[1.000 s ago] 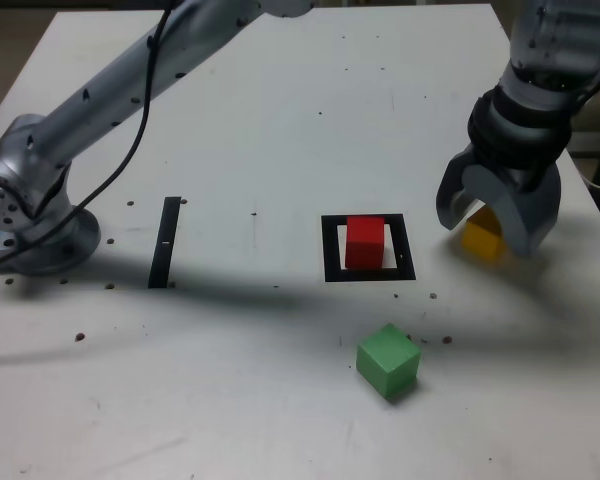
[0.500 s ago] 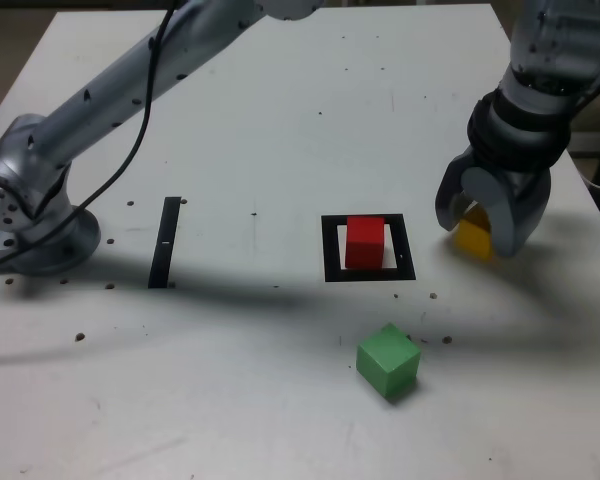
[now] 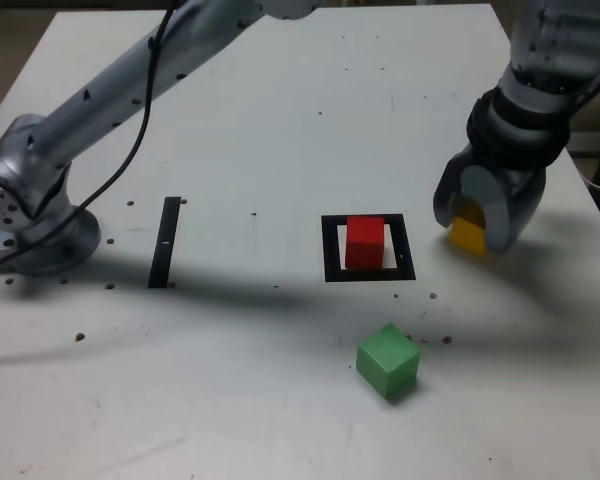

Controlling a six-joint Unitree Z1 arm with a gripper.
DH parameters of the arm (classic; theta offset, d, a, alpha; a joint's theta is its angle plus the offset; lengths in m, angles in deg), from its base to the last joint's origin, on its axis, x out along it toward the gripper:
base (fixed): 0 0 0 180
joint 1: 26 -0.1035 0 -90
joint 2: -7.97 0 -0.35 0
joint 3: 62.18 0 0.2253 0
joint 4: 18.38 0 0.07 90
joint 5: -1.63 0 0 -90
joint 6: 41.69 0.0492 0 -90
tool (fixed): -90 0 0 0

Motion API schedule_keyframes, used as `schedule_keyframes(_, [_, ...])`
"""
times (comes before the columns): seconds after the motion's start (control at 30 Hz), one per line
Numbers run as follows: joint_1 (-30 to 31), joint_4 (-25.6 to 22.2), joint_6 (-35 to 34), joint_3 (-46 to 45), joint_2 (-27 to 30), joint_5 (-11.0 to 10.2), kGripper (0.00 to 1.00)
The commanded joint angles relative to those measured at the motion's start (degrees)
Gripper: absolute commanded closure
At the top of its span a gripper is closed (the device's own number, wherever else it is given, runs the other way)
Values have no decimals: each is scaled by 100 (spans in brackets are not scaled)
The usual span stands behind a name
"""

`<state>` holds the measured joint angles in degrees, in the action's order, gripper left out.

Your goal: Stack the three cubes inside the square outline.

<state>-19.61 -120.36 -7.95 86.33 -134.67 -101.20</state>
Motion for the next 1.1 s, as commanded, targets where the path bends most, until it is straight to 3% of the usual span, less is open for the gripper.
schedule_keyframes(0.0, [-6, -89, -31, -11, 146, -42, 63])
schedule_keyframes(0.3, [-6, -287, -300, -218, 604, -53, 63])
schedule_keyframes(1.07, [-6, -266, -1843, -1772, 1868, 321, 64])
